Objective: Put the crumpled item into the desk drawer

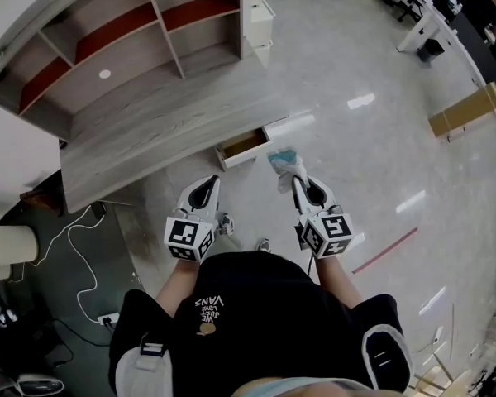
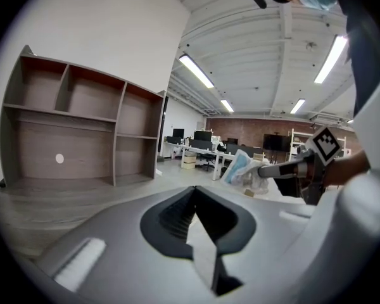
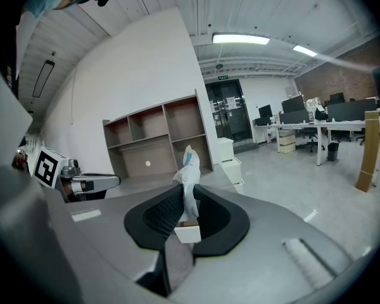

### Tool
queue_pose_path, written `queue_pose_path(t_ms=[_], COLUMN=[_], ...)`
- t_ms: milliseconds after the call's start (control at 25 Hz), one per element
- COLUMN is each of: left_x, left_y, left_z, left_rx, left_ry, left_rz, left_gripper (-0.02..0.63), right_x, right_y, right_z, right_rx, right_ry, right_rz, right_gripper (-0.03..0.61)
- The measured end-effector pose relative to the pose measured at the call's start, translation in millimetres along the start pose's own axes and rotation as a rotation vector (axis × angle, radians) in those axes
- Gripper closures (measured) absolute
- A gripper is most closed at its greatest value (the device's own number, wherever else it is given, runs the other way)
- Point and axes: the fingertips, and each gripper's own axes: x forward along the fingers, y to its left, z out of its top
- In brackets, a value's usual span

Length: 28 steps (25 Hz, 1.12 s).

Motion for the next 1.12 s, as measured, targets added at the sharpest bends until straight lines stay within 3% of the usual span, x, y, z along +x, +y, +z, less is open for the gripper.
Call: queue_pose_path(t_ms=[640, 920, 1120], left_x=[44, 65, 83], left_y=[83, 80, 79], left_z=[0, -25, -42], left_rx=[0.048, 0.040, 0.022], left_ry=[0.049, 0.090, 0.100], left_rz=[-0.160, -0.194, -0.155], left_gripper=[0.561, 0.561, 0.561], right_x=[81, 100, 119], right_y=[21, 10, -1], right_z=[17, 6, -6], right_rx=[-0.032, -0.122, -0.258], right_ry=[-0.020, 0.030, 0.088], right_rz=[-0.147, -0.136, -0.068], right_gripper=[0.532, 0.532, 0.532])
